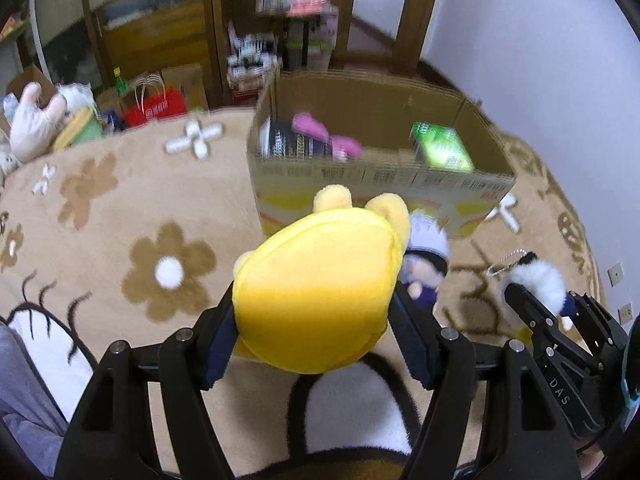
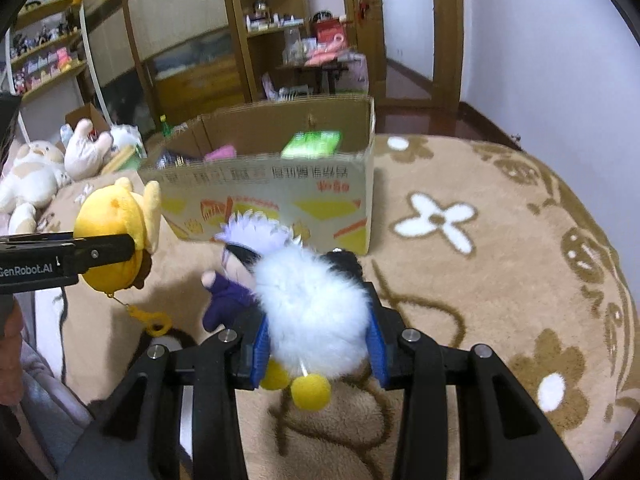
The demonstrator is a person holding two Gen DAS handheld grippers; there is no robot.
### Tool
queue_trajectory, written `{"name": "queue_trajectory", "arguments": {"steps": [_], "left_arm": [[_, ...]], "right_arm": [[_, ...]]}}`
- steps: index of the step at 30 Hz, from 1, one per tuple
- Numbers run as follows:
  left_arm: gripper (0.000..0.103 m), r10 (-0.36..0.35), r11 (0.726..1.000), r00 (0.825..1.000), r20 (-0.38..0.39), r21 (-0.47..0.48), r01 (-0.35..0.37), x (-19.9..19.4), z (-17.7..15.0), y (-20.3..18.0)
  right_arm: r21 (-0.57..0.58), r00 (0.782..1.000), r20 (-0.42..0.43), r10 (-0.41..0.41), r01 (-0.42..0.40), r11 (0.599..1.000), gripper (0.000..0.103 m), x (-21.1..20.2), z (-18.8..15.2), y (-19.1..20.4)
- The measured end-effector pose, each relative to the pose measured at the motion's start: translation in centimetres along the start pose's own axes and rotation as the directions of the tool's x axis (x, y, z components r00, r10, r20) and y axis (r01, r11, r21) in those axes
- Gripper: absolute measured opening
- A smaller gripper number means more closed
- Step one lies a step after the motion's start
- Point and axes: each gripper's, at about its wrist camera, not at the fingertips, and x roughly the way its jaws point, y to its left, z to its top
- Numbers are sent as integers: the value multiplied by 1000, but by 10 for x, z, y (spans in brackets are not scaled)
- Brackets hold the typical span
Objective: Organize soft objects
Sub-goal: 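Lift the yellow plush with the left gripper while the right gripper carries the pompom over the box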
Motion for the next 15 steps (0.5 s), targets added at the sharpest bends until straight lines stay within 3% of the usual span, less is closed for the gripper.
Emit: {"name": "queue_trajectory", "arguments": {"steps": [5,10,15], "left_arm": [[69,-2,999,988,156,37,-4,-33,10,-3],[69,35,997,948,315,56,-56,-64,17,-11],[69,17,994,925,380,97,-58,-83,30,-20]], "right_arm": [[88,996,79,32,-39,995,42,-20,13,-14],[121,990,136,31,-48,991,42,-35,26,-26],[107,979,199,31,-53,993,42,-48,49,-30]]}}
